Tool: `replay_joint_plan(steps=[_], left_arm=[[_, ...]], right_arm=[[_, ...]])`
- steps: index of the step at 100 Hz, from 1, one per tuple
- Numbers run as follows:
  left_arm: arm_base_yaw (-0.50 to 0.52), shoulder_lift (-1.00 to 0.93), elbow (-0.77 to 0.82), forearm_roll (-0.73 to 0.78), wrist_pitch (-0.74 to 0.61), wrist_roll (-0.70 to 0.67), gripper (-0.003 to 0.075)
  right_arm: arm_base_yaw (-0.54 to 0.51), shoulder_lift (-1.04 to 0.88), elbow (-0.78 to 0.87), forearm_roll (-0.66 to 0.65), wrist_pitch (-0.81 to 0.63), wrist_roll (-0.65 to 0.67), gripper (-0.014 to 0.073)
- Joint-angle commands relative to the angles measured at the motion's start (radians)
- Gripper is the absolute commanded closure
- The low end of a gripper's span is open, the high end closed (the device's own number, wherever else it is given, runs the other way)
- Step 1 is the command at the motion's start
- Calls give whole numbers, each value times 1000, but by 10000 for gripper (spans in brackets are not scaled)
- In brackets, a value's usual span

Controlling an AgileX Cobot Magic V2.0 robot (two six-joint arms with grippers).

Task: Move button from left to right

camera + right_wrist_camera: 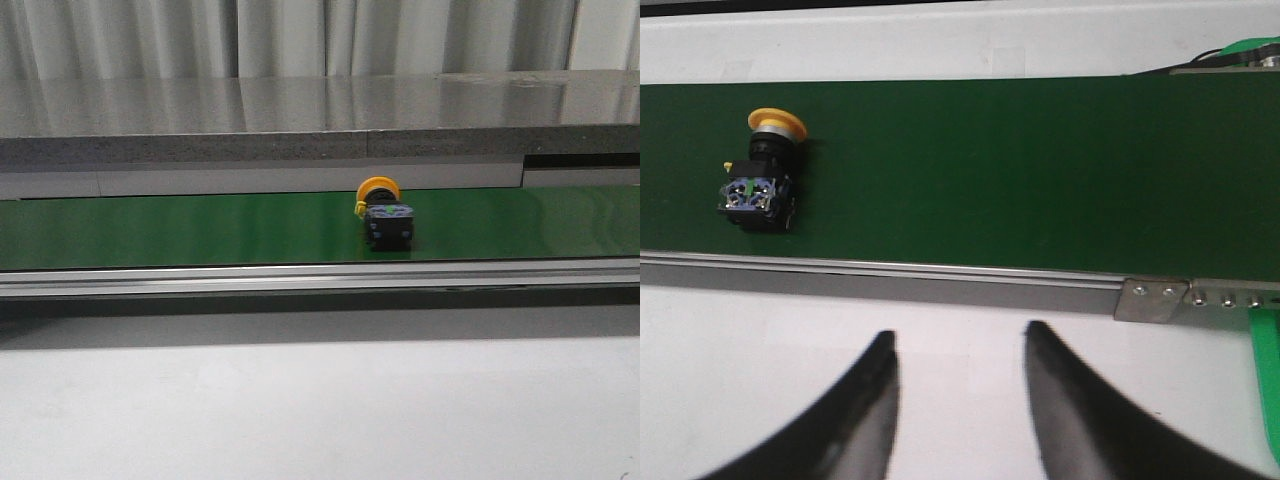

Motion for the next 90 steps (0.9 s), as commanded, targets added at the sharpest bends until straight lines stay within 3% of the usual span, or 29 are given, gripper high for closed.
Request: replay_joint_plan(steps=[1,8,37,90], left_arm=[[-7,8,-27,-11,-81,-6,741],[-7,8,-27,-11,-81,-6,741],[-7,8,-27,-11,-81,-6,741],[-7,8,-27,-11,-81,-6,741]], right_arm=[[-4,2,-37,9,-63,0,29],[-4,2,-37,14,-80,0,-76],[-4,50,-70,37,-119,0,-41],[-1,502,-328,38,-69,-126,-41]])
